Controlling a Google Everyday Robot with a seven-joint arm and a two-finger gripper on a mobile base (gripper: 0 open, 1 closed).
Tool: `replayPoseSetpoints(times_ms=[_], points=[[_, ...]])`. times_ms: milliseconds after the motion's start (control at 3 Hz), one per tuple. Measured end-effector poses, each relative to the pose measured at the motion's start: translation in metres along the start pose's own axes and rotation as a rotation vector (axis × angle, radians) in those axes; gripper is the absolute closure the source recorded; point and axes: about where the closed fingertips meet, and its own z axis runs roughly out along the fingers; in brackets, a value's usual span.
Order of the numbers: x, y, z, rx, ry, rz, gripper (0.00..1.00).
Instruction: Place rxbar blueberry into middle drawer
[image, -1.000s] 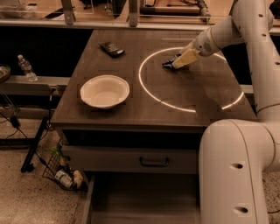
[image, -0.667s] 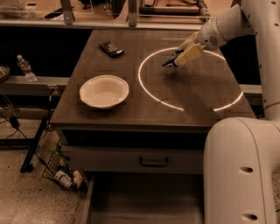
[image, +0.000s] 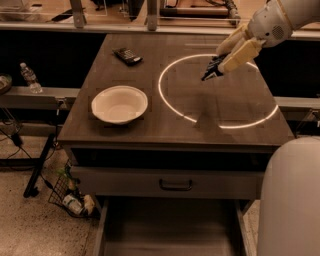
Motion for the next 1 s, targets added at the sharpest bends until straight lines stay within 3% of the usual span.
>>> replayPoseSetpoints(times_ms=[333,667,1000], points=[[0.016,0.049,-0.039,-0.036,-0.007,0.040,1.00],[0.045,0.096,-0.053,-0.068,0.012,0.109,0.97],[0.044,0.087,-0.043,-0.055,0.003,0.110,0.75]])
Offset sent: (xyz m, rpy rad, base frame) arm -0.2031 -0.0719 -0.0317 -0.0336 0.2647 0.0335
